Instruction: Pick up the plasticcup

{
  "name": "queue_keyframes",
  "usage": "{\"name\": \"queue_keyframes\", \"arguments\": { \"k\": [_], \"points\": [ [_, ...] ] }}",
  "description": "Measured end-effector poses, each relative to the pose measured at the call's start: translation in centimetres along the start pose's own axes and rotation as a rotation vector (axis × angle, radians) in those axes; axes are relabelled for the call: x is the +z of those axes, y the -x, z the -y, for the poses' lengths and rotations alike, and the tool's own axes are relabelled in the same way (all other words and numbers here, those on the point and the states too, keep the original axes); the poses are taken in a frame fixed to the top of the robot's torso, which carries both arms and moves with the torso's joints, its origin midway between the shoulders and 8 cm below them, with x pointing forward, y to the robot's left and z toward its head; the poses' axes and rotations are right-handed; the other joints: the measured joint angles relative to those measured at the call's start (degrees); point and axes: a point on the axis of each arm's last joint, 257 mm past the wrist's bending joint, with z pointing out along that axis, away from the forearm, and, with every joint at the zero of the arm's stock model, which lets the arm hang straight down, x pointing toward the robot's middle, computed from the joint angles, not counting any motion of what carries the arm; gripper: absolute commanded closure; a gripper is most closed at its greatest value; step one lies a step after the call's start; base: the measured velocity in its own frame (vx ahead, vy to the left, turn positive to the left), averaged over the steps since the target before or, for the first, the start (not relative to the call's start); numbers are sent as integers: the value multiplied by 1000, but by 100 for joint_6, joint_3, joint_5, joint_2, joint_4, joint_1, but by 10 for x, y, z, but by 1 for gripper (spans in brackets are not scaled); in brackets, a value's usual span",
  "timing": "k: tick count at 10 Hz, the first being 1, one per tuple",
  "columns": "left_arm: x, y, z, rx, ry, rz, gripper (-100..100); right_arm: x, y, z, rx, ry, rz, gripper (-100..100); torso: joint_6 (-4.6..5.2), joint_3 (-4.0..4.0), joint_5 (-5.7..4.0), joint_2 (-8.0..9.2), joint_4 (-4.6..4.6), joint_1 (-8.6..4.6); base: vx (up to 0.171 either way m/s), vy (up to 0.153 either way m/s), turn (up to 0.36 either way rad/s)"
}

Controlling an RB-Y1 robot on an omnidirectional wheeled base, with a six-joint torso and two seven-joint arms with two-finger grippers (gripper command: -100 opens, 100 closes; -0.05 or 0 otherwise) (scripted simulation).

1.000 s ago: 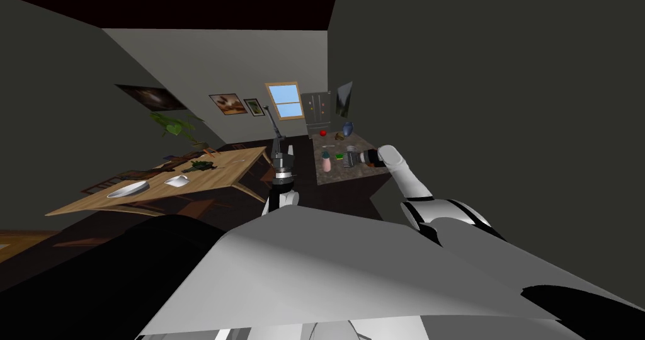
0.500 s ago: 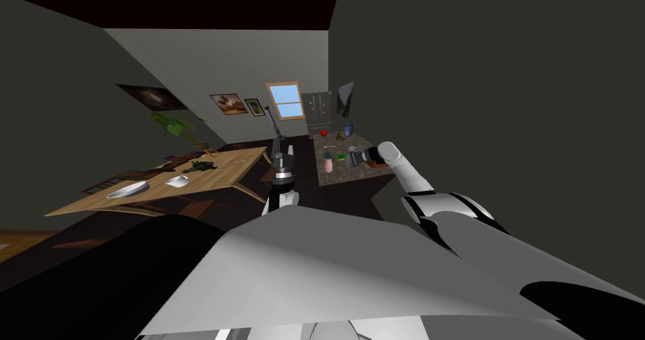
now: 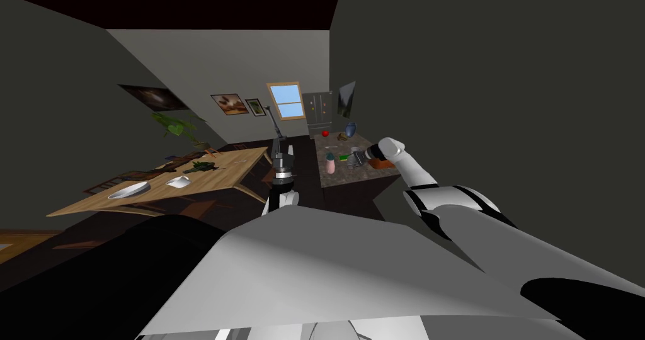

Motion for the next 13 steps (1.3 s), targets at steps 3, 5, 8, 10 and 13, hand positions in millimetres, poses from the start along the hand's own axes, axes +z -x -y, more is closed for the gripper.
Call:
{"name": "queue_keyframes", "arguments": {
  "k": [3,5,8,10,13],
  "points": [
    [0,0,0,0,0,0,0,-6,-22,-12,-18,68,-76,-100,1,3,-1,5,0,-3,20,39,8],
    [0,0,0,0,0,0,0,-14,-40,-21,-26,128,-133,-100,0,0,0,1,0,0,24,41,7],
    [0,0,0,0,0,0,0,-21,-62,-37,-33,201,-198,-100,1,3,-1,5,1,-4,16,34,7],
    [0,0,0,0,0,0,0,-24,-72,-48,-33,251,-230,-100,1,2,-2,4,0,-5,15,24,3],
    [0,0,0,0,0,0,0,-19,-72,-54,-32,257,-230,-100,1,3,-4,5,0,-14,22,10,5]
  ]
}}
